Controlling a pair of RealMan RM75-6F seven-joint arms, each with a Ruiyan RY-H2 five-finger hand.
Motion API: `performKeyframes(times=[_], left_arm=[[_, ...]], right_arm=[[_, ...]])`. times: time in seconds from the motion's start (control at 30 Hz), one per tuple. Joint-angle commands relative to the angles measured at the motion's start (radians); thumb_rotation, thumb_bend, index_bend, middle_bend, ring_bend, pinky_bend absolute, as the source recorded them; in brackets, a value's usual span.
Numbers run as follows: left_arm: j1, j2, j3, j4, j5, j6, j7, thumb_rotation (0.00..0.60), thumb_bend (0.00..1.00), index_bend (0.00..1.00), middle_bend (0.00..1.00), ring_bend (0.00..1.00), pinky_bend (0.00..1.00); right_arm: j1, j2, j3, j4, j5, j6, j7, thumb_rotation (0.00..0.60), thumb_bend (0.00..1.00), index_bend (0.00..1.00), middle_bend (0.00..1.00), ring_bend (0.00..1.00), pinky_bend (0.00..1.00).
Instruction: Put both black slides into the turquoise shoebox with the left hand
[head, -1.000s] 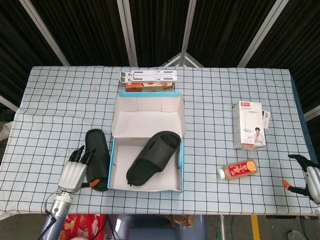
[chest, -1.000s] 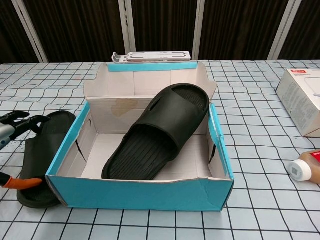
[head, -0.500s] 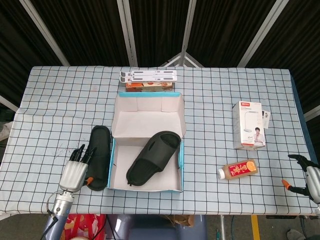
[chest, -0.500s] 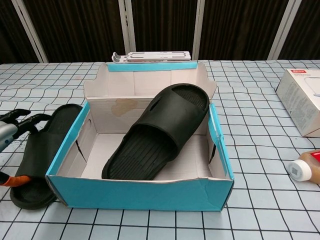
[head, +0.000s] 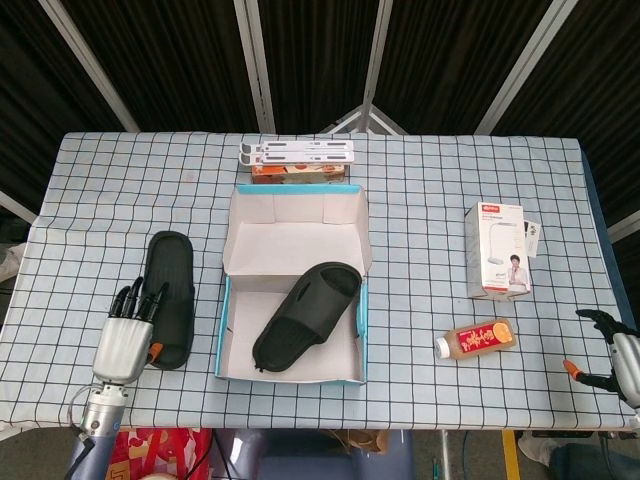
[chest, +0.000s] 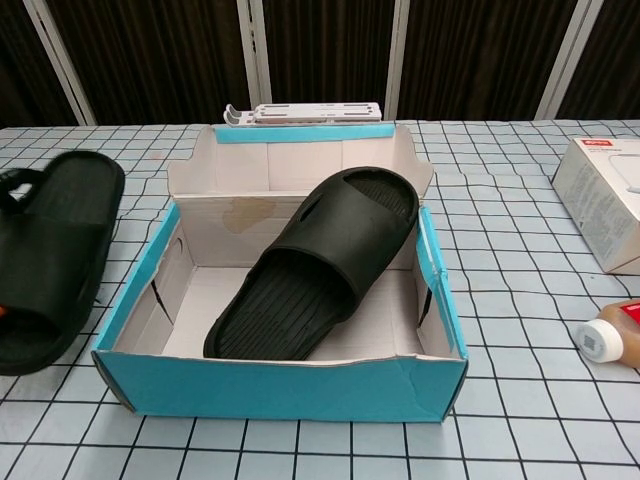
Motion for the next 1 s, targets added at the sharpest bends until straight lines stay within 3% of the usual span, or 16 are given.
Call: performKeyframes(times=[0.03,0.23,0.43,0.57,0.73,1.0], left_arm=[[0.020,0.114,-0.001,-0.103,0.112,0.105,0.072,0.600,0.46,0.05,0.38,0.05,0.15],[-0.034,0.301,-0.072,-0.253,0.356,0.177,0.218,0.600,0.46,0.09,0.39,0.05,0.15],[-0.178,0.429,-0.147,-0.355,0.549,-0.018,0.343,0.600,0.46,0.20,0.50,0.12,0.16],[-0.244,0.457,-0.158,-0.406,0.599,-0.193,0.433,0.600,0.47,0.23,0.53,0.13,0.16],[-0.321,0.438,-0.137,-0.441,0.622,-0.385,0.439,0.600,0.47,0.24,0.54,0.14,0.16],[-0.426,0.396,-0.102,-0.427,0.687,-0.575,0.424,0.600,0.48,0.24,0.54,0.14,0.16]], right_arm=[[0.002,-0.001,0.000,-0.001,-0.001,-0.002,-0.001,0.600,0.23,0.26,0.25,0.29,0.30],[0.003,-0.001,-0.002,-0.007,-0.004,-0.004,-0.007,0.600,0.23,0.26,0.25,0.29,0.30],[0.003,-0.001,-0.002,-0.009,-0.003,-0.002,-0.006,0.600,0.23,0.26,0.25,0.29,0.30],[0.000,0.000,-0.001,-0.005,0.001,0.001,-0.003,0.600,0.23,0.26,0.25,0.29,0.30],[0.001,0.000,-0.002,-0.001,0.001,-0.003,0.002,0.600,0.23,0.26,0.25,0.29,0.30],[0.003,-0.001,-0.002,-0.002,0.003,-0.006,-0.002,0.600,0.23,0.26,0.25,0.29,0.30]])
